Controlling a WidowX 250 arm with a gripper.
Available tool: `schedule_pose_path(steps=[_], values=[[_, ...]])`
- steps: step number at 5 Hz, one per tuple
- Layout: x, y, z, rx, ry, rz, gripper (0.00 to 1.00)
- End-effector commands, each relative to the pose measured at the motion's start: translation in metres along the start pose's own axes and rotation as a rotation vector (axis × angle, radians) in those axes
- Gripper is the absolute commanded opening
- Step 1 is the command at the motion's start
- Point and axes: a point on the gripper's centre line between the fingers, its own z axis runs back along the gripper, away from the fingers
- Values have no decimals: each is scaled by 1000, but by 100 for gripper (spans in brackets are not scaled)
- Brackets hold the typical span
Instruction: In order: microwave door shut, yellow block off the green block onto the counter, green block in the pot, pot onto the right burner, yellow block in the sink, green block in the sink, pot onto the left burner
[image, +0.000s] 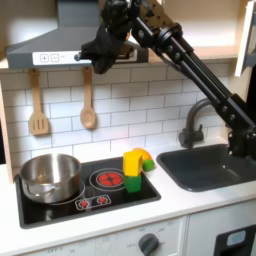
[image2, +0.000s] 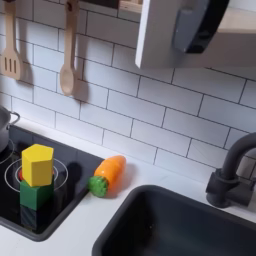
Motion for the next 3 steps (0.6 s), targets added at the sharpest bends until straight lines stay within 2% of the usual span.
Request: schedule_pose_path(steps=[1, 3], values=[[14, -3, -4, -13, -30, 3, 0], [20, 1, -9, -13, -41, 10, 0]])
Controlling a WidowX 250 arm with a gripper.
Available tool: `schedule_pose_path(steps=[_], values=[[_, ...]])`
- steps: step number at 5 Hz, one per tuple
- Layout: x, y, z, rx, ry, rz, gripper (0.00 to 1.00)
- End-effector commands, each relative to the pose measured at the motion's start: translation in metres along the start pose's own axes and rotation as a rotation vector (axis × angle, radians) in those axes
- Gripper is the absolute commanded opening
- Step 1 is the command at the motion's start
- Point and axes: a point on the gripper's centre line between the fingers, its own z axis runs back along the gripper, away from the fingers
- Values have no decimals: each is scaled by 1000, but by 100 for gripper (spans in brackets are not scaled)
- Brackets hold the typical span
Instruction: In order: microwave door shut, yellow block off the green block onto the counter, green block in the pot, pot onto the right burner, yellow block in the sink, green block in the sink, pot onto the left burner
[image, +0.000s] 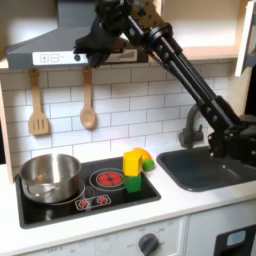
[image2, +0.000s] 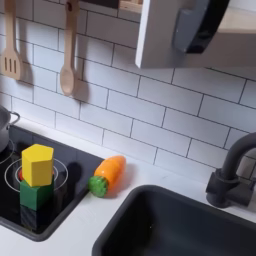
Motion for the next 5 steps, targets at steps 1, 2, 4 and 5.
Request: schedule_pose_path(steps=[1, 2, 4, 5], values=[[4, -3, -5, -15, -2, -17, 0], [6, -4, -5, -21, -2, -26, 0], [9, -2, -4, -16, -7, -23, 0], [10, -1, -4, -17, -10, -24, 0]])
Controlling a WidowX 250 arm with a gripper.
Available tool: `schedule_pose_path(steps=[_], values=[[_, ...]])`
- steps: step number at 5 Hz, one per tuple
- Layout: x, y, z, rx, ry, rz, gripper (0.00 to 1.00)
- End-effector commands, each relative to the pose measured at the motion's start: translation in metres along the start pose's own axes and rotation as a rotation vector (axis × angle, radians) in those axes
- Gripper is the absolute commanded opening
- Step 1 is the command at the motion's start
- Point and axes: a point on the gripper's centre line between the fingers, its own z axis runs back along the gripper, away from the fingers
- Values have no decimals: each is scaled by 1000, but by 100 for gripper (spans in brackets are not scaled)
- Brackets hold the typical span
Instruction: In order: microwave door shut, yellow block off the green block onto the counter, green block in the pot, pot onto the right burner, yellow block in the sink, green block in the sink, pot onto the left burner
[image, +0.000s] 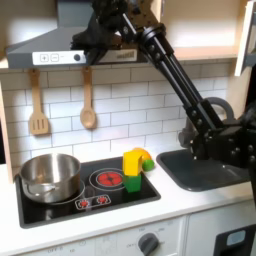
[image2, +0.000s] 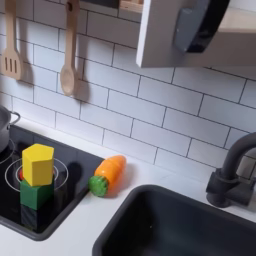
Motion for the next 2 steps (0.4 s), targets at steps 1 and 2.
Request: schedule_pose_path(steps=[1, 2], values=[[0, -2, -2, -7, 4, -1, 0], [1, -3, -4, -10, 9, 1, 0]])
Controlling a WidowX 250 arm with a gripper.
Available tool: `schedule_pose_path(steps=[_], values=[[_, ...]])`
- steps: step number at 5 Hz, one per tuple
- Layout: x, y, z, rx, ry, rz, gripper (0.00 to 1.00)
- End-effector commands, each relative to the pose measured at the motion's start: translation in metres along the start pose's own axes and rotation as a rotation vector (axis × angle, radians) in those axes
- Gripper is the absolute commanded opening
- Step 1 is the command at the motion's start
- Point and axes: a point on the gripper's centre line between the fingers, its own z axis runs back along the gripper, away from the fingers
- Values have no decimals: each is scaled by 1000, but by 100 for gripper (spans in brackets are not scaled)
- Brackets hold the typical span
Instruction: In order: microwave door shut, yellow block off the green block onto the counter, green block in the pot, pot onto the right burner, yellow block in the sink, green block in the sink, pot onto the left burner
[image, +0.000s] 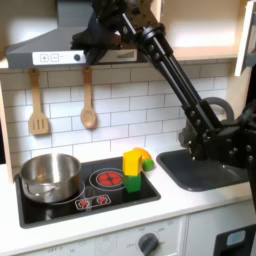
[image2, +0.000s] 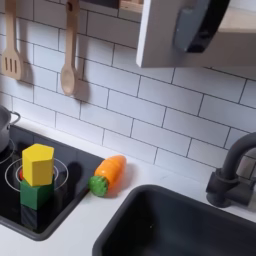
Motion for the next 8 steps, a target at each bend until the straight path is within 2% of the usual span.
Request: schedule_pose_path(steps=[1, 2, 3, 4, 5, 6, 7, 8], values=[[2, -1, -2, 0, 2, -1, 0], [2, -2, -3, -7, 3, -5, 0], [1, -1, 3, -1, 4, -6, 0], [-9, -2, 10, 2, 38, 5, 0], [-27, -21, 8, -43, 101, -5, 0], [-44, -34, 9, -67, 148, -16, 0], [-58, -41, 31, -67, 164, -17, 0], [-78, -46, 42, -77, 225, -6, 0]])
